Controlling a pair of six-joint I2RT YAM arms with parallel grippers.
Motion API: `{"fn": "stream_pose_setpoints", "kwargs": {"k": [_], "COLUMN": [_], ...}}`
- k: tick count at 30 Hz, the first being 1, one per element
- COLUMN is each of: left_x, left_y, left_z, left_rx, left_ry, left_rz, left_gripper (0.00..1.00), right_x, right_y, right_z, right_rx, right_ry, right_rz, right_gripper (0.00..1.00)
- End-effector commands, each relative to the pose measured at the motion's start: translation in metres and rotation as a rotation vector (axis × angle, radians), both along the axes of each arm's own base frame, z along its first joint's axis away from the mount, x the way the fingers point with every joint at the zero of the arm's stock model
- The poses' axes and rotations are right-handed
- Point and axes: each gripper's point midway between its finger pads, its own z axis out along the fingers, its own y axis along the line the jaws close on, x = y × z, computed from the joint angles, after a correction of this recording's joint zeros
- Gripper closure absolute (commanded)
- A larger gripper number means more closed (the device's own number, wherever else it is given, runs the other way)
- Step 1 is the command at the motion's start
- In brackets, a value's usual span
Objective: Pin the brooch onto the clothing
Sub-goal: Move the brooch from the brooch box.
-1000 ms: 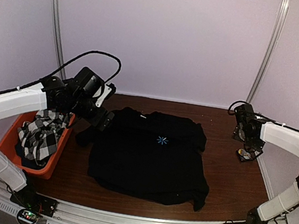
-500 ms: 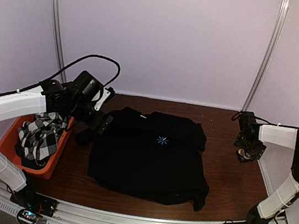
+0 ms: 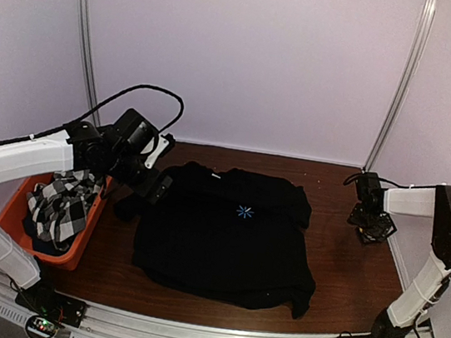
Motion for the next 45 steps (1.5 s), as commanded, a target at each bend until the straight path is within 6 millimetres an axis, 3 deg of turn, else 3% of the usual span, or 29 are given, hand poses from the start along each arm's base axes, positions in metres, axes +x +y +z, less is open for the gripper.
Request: {"fn": "stream_pose_setpoints", "kwargs": {"k": [1,18,39,45], "left_x": [0.003,0.003,0.004,0.004], "left_y": [-0.005,-0.005,-0.004,-0.004], "left_z": [-0.002,-0.005,-0.008,-0.008], "left_rx": [-0.005,-0.001,0.008,0.009], "left_ry": [-0.011,-0.007,-0.002,-0.003], "left_rz": [-0.011,-0.009,-0.007,-0.007], "left_gripper": [0.02,0.02,0.02,0.02], "right_x": [0.013,0.030,0.024,0.021], "right_y": [-0.002,-0.006,-0.004,-0.006], "right_z": [-0.002,-0.009,-0.029,-0.025], "right_rx": [0.003,0.022,0.054,0.059], "right_ry": [-0.013,-0.026,-0.011,-0.044], "right_rz": [-0.005,-0.038,-0.059,-0.082], "right_gripper": [0.15,0.26,0.29,0.29]}}
